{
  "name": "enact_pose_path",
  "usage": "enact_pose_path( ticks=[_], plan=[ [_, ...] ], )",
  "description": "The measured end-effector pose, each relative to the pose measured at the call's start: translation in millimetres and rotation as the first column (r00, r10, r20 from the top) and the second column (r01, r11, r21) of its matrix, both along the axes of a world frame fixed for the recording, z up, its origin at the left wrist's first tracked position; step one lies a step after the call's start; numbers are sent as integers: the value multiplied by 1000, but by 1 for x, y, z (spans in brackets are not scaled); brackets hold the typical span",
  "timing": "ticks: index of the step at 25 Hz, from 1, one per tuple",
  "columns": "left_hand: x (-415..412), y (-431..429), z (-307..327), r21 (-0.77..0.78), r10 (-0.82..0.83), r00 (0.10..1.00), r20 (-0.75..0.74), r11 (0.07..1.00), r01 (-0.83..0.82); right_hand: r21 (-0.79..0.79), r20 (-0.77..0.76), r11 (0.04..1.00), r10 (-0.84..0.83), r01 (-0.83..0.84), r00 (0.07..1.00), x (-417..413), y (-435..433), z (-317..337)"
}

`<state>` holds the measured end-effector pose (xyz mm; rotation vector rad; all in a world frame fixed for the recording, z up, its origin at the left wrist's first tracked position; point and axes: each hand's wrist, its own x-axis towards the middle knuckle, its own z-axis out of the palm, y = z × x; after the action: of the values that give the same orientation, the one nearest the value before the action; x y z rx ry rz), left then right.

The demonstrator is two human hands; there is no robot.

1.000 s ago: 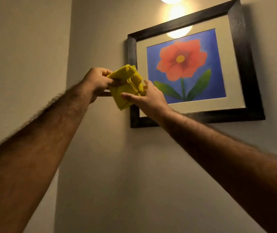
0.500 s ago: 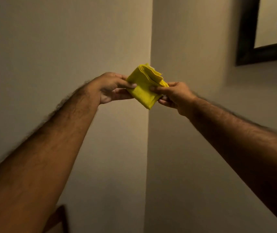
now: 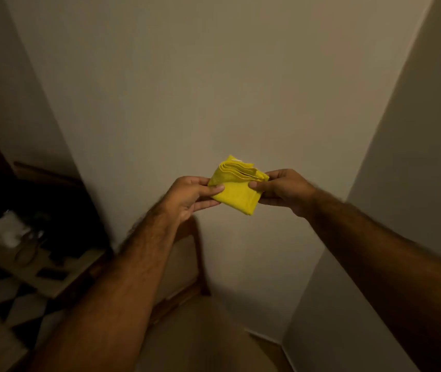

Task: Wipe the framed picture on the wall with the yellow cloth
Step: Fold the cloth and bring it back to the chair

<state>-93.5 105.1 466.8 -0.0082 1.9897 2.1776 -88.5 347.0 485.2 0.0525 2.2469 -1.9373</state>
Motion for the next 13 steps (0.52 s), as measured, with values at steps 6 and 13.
enact_pose_path(
  ticks=[6,13],
  plan=[
    [-9,-58,-211,-64,124,938,323,992,-109,-28,334,999,29,-21,942,-37,-68,-219],
    [3,-77,-441,-316,232,783,577,948,-48,84,617,996,-56,5,785,-17,-106,-459]
  ],
)
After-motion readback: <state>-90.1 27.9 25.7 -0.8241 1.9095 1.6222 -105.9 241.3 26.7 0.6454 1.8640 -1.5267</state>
